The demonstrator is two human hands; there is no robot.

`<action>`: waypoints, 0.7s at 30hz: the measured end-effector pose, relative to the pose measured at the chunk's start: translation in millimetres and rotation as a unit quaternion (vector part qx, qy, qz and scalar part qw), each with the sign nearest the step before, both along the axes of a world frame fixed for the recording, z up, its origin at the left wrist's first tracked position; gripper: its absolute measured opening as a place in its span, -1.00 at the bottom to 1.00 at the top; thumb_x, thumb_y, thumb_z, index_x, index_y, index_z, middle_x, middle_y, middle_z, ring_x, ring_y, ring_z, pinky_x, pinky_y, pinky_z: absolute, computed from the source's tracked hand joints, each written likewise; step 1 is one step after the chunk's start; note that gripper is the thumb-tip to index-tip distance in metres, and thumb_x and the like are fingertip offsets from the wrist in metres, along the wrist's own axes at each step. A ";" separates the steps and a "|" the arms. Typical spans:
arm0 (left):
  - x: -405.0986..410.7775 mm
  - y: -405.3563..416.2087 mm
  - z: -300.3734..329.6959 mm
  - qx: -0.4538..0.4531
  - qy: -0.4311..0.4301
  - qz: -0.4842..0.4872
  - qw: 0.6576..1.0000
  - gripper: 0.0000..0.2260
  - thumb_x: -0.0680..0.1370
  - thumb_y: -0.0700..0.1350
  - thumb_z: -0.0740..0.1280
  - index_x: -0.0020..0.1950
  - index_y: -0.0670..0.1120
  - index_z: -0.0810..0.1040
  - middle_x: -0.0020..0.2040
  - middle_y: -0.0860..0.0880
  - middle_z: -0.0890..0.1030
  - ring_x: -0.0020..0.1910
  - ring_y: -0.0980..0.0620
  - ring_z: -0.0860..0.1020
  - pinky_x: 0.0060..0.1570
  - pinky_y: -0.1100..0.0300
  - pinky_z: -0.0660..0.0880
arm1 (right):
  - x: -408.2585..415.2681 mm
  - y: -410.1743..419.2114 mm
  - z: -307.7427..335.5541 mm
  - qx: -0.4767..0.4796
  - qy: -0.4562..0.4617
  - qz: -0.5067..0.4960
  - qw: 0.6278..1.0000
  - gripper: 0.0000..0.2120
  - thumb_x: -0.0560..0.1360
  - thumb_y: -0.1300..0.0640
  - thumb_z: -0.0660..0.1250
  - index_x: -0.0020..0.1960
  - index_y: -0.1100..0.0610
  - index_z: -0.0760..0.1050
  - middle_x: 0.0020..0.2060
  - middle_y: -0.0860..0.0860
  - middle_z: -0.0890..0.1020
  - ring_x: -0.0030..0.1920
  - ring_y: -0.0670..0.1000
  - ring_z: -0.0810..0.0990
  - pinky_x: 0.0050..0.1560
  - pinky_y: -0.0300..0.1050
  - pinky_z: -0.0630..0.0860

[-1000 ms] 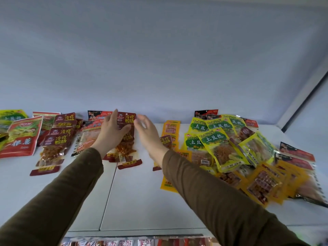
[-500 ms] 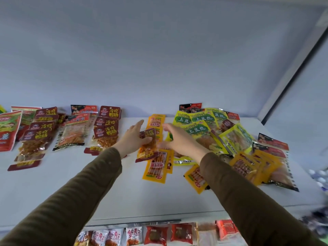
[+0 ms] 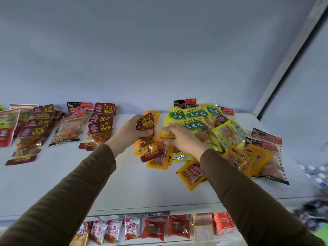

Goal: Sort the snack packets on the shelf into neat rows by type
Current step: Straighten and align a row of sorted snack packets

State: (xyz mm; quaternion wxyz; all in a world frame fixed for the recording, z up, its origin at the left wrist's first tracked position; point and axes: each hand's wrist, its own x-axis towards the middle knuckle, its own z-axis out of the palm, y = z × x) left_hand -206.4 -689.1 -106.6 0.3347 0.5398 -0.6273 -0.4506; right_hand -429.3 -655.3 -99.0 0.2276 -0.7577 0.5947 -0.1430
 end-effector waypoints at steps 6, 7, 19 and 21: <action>-49.4 13.3 15.7 -0.006 0.118 -0.042 0.992 -0.73 0.65 -0.18 0.35 0.34 -0.05 0.50 0.09 -0.08 0.61 0.00 -0.02 0.64 -0.02 0.11 0.60 | -14.7 17.8 25.9 0.083 -0.352 -0.058 0.930 -0.70 0.63 -0.08 0.31 0.34 -0.06 0.53 0.07 -0.13 0.70 0.10 -0.05 0.69 0.13 -0.05 0.63; -57.5 14.0 17.4 -0.004 0.123 -0.049 0.991 -0.74 0.67 -0.17 0.31 0.36 -0.06 0.49 0.11 -0.11 0.59 -0.02 -0.02 0.64 -0.07 0.15 0.61 | -19.6 19.5 26.8 0.073 -0.352 -0.059 0.931 -0.76 0.62 0.00 0.36 0.28 -0.05 0.56 0.03 -0.07 0.73 0.04 -0.04 0.72 0.08 -0.03 0.65; -12.6 -14.8 -16.5 -0.028 -0.032 0.122 0.992 -0.63 0.60 -0.12 0.42 0.40 -0.06 0.47 0.31 -0.10 0.51 0.22 -0.08 0.52 -0.01 0.11 0.47 | -121.3 2.8 17.7 -0.120 0.068 -0.285 0.949 -0.41 0.62 -0.08 0.31 0.56 0.11 0.24 0.41 0.15 0.46 0.39 0.21 0.45 0.32 0.14 0.45; -2.8 -19.5 -22.9 -0.033 -0.096 0.130 0.986 -0.53 0.57 -0.08 0.46 0.45 -0.06 0.43 0.37 -0.12 0.47 0.24 -0.06 0.48 0.03 0.08 0.45 | -99.0 9.5 20.0 -0.194 0.151 -0.260 0.934 -0.43 0.61 -0.15 0.27 0.51 0.11 0.32 0.38 0.14 0.47 0.39 0.21 0.40 0.33 0.17 0.43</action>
